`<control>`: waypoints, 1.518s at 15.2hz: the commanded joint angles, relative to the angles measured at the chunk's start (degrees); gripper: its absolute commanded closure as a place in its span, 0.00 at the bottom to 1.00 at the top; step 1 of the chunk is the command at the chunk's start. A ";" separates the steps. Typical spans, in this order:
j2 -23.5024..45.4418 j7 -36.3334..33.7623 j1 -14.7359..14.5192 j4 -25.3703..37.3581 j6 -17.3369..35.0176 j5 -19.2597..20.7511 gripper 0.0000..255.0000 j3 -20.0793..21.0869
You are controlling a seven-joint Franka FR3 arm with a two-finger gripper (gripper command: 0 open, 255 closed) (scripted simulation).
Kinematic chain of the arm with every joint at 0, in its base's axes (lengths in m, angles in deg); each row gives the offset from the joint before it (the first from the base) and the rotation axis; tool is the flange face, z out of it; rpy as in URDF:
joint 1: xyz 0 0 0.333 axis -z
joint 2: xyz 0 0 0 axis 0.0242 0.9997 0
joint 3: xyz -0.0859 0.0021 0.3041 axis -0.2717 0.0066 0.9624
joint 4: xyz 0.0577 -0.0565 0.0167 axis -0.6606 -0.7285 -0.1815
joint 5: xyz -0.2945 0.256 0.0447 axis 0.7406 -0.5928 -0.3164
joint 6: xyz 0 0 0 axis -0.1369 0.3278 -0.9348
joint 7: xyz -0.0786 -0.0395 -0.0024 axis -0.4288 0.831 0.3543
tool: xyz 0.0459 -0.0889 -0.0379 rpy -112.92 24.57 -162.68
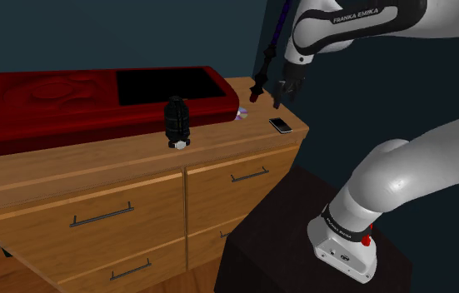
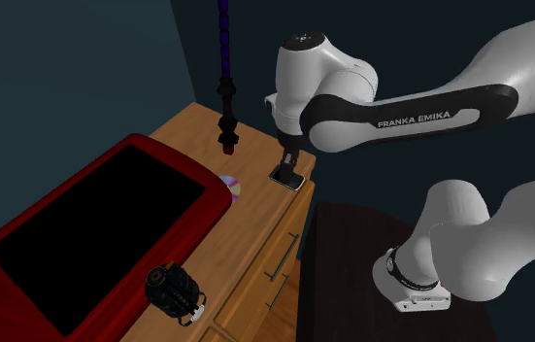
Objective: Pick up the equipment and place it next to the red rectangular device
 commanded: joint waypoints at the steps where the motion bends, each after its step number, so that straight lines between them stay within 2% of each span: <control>1: 3.22 1.01 0.63 -0.45 3.57 -0.56 0.00 -2.11; 7: 14.55 5.66 1.63 0.82 12.47 -4.88 0.00 -8.30; 15: 19.16 7.24 1.21 -1.89 19.47 -6.84 0.00 -9.15; 23: 19.15 7.24 1.22 -1.89 19.46 -6.84 0.00 -9.15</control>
